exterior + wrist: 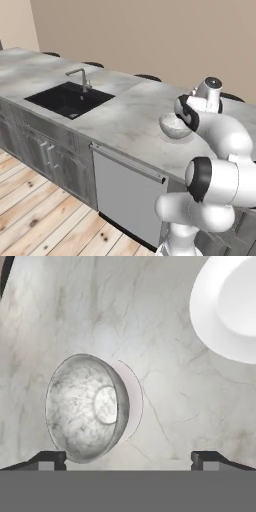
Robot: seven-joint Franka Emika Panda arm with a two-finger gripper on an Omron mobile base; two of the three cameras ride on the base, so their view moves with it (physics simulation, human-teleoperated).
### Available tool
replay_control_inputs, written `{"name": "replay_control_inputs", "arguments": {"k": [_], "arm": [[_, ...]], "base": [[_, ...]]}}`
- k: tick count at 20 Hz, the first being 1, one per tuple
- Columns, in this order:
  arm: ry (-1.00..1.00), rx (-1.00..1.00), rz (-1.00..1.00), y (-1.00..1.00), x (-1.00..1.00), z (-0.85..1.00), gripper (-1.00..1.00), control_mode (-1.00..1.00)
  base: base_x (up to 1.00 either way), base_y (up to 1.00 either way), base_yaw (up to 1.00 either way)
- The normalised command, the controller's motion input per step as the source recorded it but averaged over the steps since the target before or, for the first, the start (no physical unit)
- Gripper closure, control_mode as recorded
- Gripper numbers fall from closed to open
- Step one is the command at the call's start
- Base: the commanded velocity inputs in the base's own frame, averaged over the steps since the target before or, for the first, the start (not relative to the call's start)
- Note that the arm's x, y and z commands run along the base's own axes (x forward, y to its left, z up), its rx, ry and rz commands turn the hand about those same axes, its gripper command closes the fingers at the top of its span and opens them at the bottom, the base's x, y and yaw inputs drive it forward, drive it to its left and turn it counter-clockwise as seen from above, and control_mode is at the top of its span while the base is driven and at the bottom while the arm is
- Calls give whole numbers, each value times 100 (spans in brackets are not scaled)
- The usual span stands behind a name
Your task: Move the bowls from the cabinet to the plates on the dining table.
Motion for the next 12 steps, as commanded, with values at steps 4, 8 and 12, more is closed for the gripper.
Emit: {"name": "replay_control_inputs", "arguments": {"k": [4, 8, 12], "arm": [[0, -2, 6, 21, -32, 62, -100, -100], [-3, -3, 5, 23, -31, 61, -100, -100], [-8, -3, 7, 19, -20, 55, -100, -100]], "base": [[0, 0, 0], [0, 0, 0], [0, 0, 0]]}}
